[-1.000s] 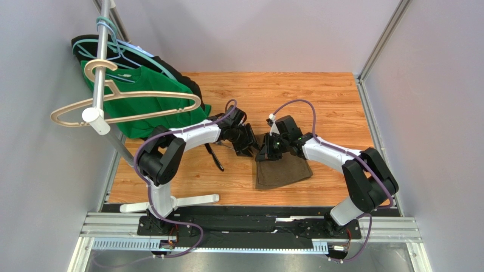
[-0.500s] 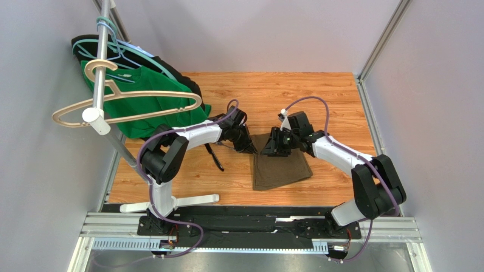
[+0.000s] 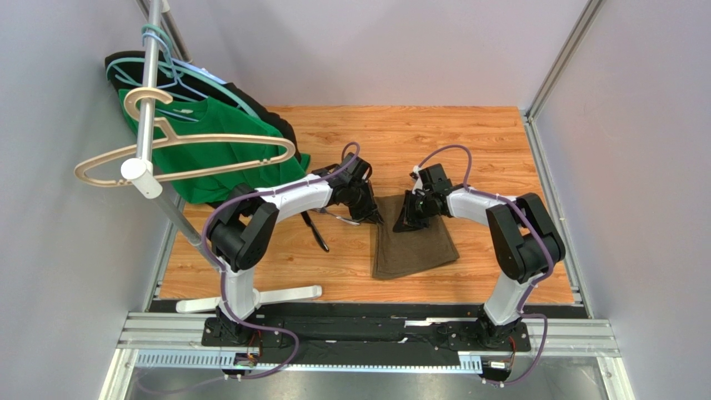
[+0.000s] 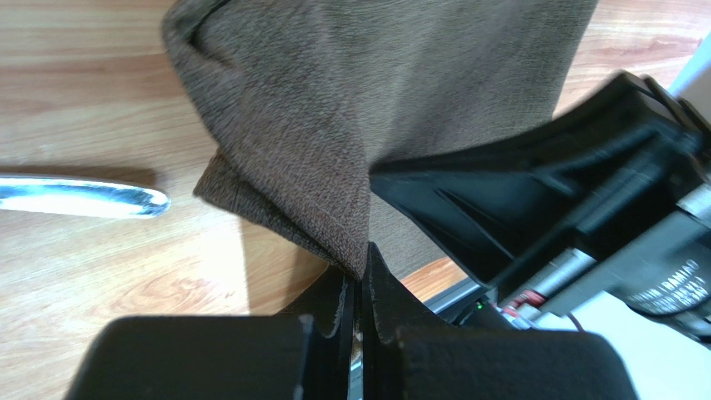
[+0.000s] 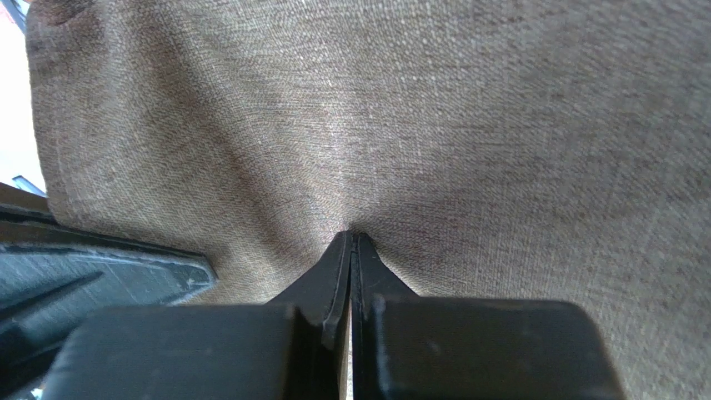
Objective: Fold the napkin into a case and place the utensils inside
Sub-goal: Pick up the lower triangle-folded napkin from the center of the board, then fold the lower triangle-folded napkin at the center of the board.
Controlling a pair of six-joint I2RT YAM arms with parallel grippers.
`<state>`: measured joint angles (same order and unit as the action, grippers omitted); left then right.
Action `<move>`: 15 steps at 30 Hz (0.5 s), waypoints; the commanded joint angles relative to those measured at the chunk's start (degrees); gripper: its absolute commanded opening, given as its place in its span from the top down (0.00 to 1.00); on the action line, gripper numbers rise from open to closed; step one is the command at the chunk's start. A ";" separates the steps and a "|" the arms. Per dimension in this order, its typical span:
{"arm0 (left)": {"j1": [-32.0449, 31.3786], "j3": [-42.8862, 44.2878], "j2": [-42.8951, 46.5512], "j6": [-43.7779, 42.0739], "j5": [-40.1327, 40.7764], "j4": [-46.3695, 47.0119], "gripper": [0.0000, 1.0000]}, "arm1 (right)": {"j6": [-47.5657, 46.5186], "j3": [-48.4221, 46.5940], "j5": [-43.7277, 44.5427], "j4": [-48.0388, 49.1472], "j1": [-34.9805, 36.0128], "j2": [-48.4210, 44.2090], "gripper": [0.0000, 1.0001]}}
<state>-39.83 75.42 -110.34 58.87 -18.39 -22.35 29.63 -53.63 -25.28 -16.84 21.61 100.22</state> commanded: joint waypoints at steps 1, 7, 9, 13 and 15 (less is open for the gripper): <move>-1.12 3.68 -1.45 -1.83 1.25 -1.73 1.00 | -1.41 -2.71 0.84 2.34 -0.34 1.55 1.00; -2.70 9.30 -5.49 -2.18 1.96 -3.13 1.00 | -0.80 -0.96 -1.96 3.65 -0.51 2.26 1.00; -3.14 11.68 -7.07 -2.27 1.96 -3.49 1.00 | -0.54 -0.52 -3.02 3.83 -0.86 2.08 1.00; -3.85 14.58 -8.83 -2.53 3.36 -4.72 1.00 | -0.10 -0.52 -5.74 3.92 -2.09 1.56 1.00; -4.02 15.98 -9.71 -2.97 4.06 -5.07 1.00 | 0.08 -0.78 -6.19 3.57 -2.88 0.50 1.00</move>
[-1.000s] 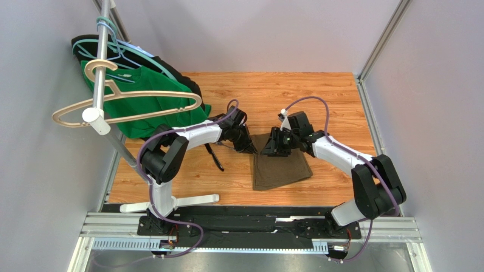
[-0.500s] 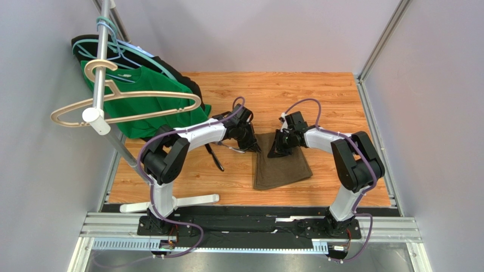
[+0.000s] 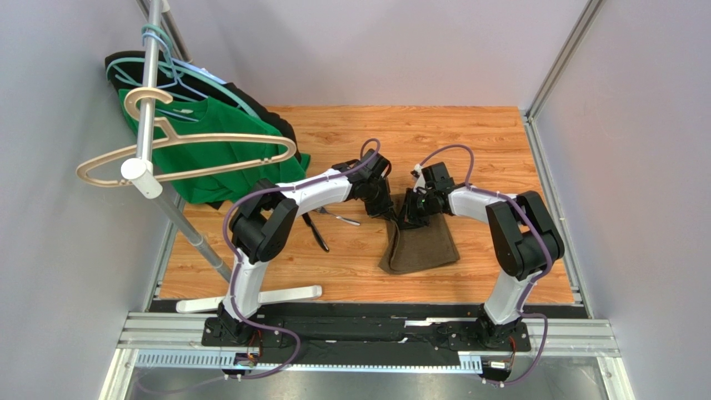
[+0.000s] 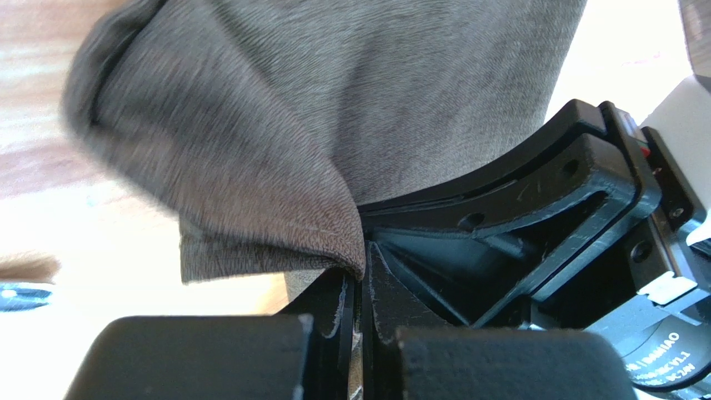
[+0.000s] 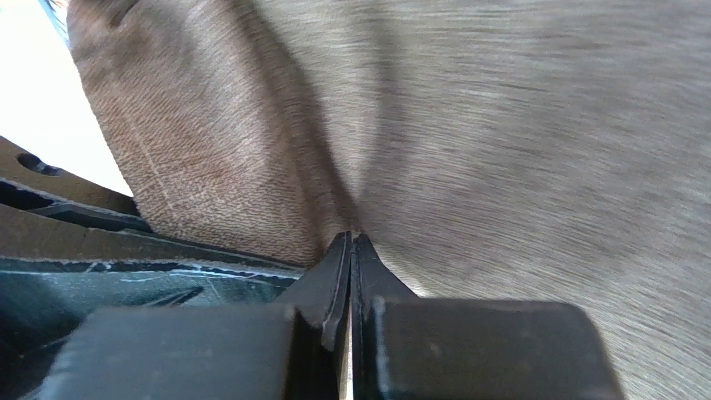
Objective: Fold the napkin into a case and place the utensils inside
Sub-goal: Fold the lower triangle-folded napkin at the center of the board.
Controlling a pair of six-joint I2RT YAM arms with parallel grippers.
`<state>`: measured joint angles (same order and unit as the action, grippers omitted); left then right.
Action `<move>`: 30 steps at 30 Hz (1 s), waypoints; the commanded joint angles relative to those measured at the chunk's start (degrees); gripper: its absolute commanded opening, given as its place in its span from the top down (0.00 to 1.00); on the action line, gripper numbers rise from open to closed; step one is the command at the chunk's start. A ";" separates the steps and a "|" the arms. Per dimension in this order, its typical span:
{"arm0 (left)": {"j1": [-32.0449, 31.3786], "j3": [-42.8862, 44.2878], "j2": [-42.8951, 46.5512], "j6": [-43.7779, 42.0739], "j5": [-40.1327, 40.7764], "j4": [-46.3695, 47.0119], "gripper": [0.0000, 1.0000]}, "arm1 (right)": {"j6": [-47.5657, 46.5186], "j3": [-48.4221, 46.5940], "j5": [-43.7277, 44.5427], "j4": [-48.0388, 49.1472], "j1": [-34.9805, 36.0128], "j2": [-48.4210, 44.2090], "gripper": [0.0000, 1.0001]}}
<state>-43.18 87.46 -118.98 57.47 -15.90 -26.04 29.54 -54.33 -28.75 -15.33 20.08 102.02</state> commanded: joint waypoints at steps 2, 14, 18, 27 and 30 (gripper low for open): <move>-0.77 5.08 -1.69 -2.45 3.15 -2.43 1.00 | -0.27 -0.78 -1.49 -0.91 -1.79 -3.22 1.00; -1.73 7.28 -2.31 -3.24 5.62 -3.93 1.00 | -3.44 0.01 7.48 -7.44 -3.46 -5.08 1.00; -2.26 8.87 -3.89 -4.12 4.74 -2.97 1.00 | -2.73 1.06 8.01 -4.71 -3.46 -1.92 1.00; -3.83 10.71 -6.35 -5.26 5.78 0.38 1.00 | -2.03 1.15 3.44 -2.77 -3.46 -0.07 1.00; -4.28 11.86 -6.53 -5.79 8.43 0.64 1.00 | -2.03 0.98 3.53 -3.30 -3.64 -0.33 1.00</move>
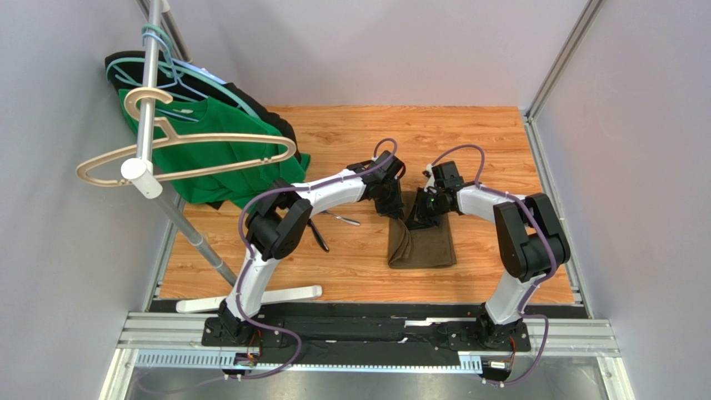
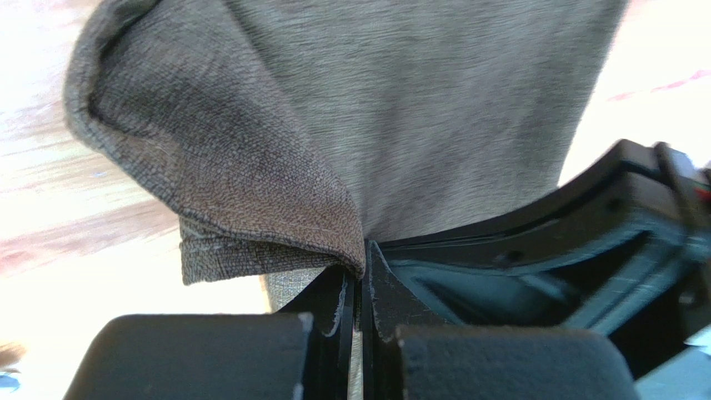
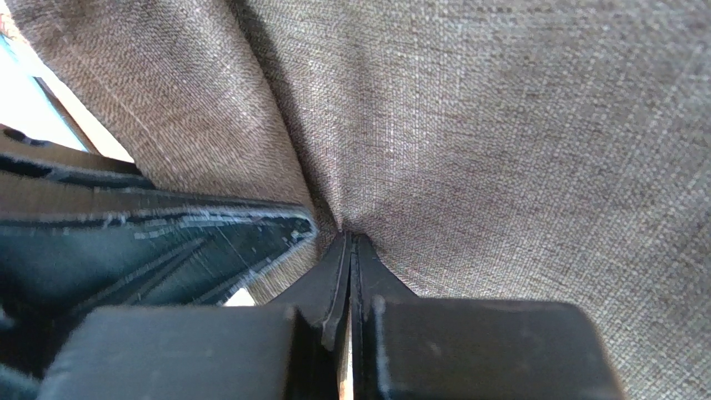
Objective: Fold the napkin into a case and place the utensils inside
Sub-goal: Fold the lower triangle-folded napkin at the center of the board.
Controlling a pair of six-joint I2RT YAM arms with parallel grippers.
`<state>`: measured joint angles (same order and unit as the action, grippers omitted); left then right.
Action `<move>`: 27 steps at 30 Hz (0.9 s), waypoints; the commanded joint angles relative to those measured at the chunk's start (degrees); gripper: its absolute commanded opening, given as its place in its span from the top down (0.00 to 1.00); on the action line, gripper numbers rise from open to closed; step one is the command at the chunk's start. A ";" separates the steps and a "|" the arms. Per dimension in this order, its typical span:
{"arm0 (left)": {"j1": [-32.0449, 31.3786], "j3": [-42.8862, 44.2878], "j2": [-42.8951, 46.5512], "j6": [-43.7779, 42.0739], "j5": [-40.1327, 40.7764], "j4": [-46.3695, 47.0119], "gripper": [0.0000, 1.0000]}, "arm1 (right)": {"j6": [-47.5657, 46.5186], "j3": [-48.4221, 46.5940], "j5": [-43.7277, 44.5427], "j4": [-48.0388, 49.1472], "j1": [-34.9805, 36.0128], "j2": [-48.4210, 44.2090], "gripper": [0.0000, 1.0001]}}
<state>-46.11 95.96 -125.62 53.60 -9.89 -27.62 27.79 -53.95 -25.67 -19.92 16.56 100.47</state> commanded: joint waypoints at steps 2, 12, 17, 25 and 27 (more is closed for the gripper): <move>-1.44 4.23 -0.85 -2.27 1.63 2.48 1.00 | -0.37 0.34 0.80 0.59 -0.30 0.00 1.00; -1.88 6.08 -4.10 -3.50 1.02 2.48 1.00 | -2.39 0.43 11.69 -8.46 -2.05 -7.30 1.00; -2.23 7.75 -4.81 -4.47 1.45 1.78 1.00 | -2.92 1.74 13.28 -8.20 -3.72 -5.02 1.00; -3.64 9.42 -6.12 -5.79 1.37 2.04 1.00 | -3.09 0.87 12.23 -5.92 -3.72 -0.53 1.00; -3.64 9.85 -6.65 -5.79 1.37 2.04 1.00 | -2.92 0.52 11.70 -6.00 -3.72 -0.53 1.00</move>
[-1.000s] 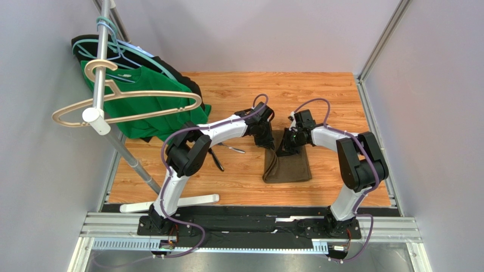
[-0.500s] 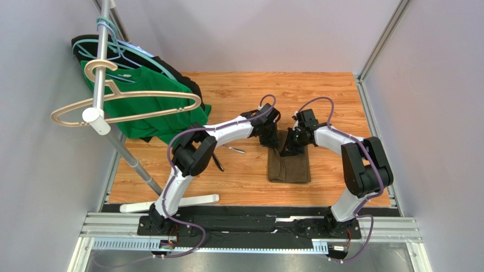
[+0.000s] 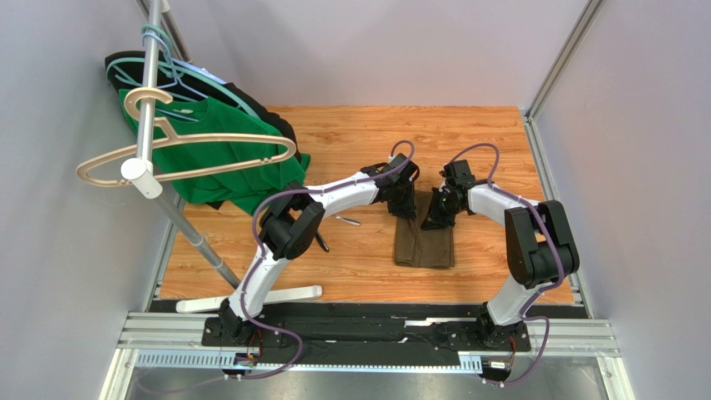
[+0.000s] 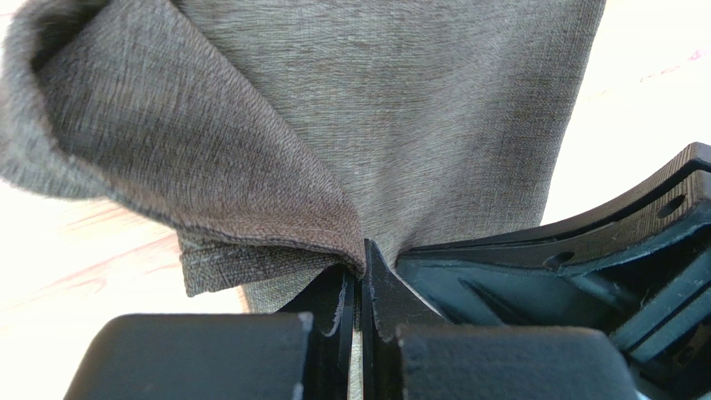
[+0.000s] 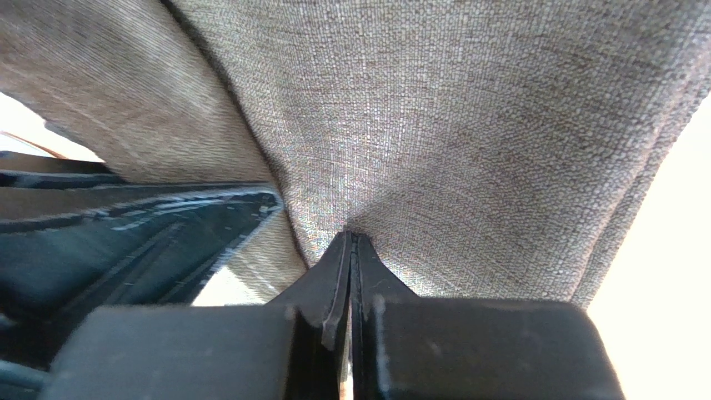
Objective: Fold the napkin into a case and place the utensils inside
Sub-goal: Fold the lower triangle-folded napkin at the center of the board.
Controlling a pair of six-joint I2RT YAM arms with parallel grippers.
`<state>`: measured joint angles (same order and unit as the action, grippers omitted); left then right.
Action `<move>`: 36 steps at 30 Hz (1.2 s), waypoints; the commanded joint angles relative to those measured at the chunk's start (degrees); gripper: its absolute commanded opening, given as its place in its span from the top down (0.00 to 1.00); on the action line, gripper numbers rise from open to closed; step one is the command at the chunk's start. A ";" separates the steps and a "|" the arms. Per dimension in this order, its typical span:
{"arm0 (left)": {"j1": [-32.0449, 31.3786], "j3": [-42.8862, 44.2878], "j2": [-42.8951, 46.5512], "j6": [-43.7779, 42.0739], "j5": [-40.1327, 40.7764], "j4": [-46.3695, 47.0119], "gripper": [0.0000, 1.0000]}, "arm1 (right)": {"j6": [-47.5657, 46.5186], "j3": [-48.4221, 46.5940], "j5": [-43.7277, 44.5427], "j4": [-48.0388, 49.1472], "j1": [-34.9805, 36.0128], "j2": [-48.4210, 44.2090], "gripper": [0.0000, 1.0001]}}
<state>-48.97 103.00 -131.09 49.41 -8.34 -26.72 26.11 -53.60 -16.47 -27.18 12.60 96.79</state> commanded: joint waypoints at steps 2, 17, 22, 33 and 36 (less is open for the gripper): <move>-0.78 3.34 -1.71 -1.60 -0.10 1.14 1.00 | -1.32 0.25 2.32 1.16 0.23 2.96 1.00; -0.78 5.37 -4.44 -2.74 1.84 1.41 0.99 | -1.06 3.15 1.45 -3.66 0.49 -8.54 1.00; -0.78 4.84 -4.18 -2.74 1.92 1.76 0.99 | -1.68 6.49 -2.95 -3.85 2.95 -13.56 1.00; -0.78 3.87 -3.04 -3.61 2.62 1.32 0.99 | -1.67 7.90 -10.78 5.47 5.77 -6.46 1.00; -0.78 3.70 -2.42 -4.58 2.89 1.32 0.93 | -0.98 8.69 -8.85 5.30 5.68 -4.95 1.00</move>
<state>-49.36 106.76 -134.08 47.03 -7.20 -25.43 25.17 -45.91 -25.30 -25.12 18.22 89.69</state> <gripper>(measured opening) 0.023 0.005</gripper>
